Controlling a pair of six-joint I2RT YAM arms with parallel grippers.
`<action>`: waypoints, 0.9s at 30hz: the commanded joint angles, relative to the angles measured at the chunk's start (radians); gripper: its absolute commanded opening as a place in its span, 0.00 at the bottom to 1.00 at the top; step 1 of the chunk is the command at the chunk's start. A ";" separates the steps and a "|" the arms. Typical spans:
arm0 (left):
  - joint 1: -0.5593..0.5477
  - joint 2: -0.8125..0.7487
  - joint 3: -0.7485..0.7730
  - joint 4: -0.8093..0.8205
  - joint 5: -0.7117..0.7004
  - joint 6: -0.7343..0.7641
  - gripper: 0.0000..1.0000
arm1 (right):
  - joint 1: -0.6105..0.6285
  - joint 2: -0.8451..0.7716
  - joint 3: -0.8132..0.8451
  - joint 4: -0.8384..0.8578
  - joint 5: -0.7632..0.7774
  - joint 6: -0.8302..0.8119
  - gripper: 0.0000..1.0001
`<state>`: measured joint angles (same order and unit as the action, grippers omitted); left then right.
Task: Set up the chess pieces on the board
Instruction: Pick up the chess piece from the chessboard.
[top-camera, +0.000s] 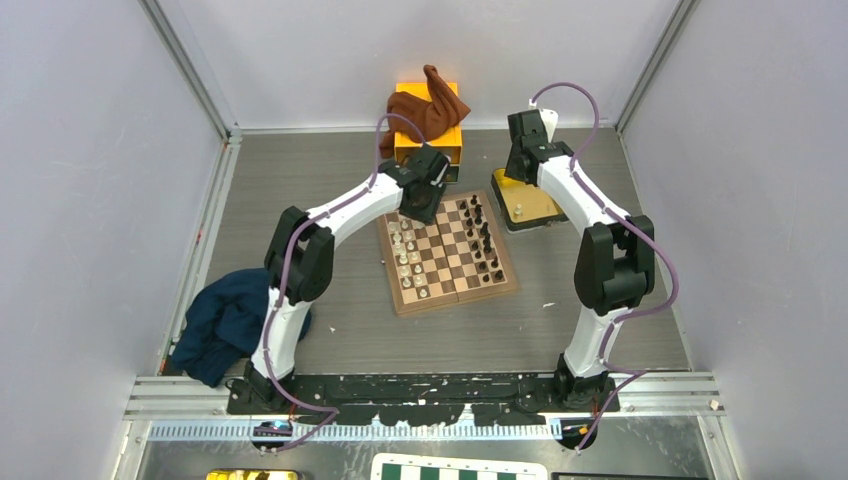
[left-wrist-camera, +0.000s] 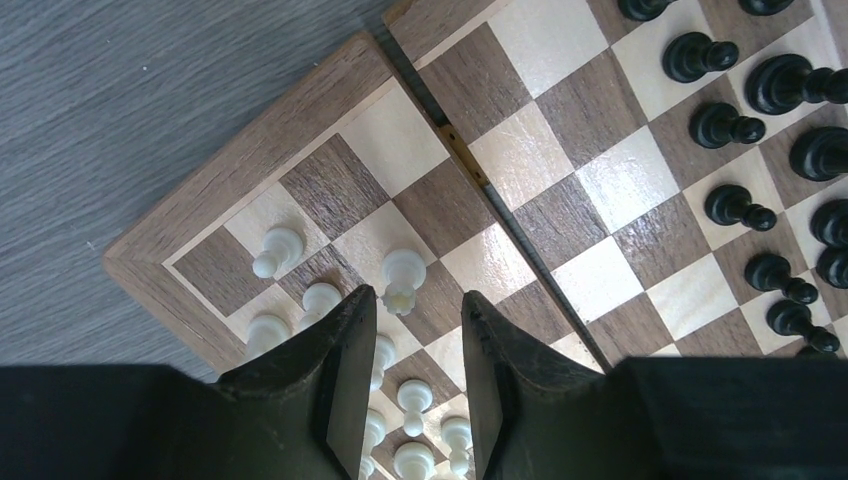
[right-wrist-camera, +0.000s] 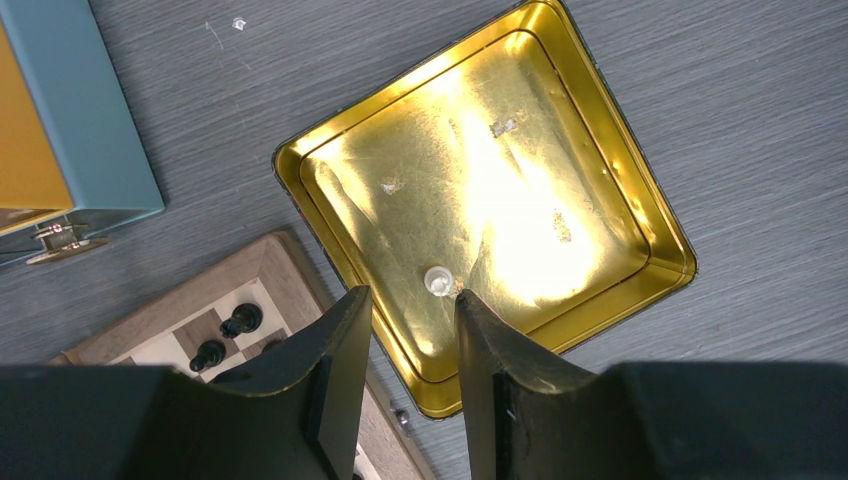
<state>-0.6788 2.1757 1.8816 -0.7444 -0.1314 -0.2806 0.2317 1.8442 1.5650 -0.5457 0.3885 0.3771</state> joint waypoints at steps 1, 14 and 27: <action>0.001 0.005 0.041 -0.008 -0.026 0.000 0.38 | -0.006 -0.059 0.006 0.042 0.004 0.013 0.42; 0.008 0.027 0.055 -0.011 -0.025 0.000 0.35 | -0.007 -0.044 0.013 0.041 0.003 0.014 0.42; 0.010 0.026 0.048 -0.015 -0.024 -0.002 0.28 | -0.008 -0.037 0.015 0.041 0.006 0.013 0.42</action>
<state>-0.6739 2.2047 1.8965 -0.7605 -0.1490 -0.2806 0.2268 1.8442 1.5650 -0.5457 0.3828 0.3771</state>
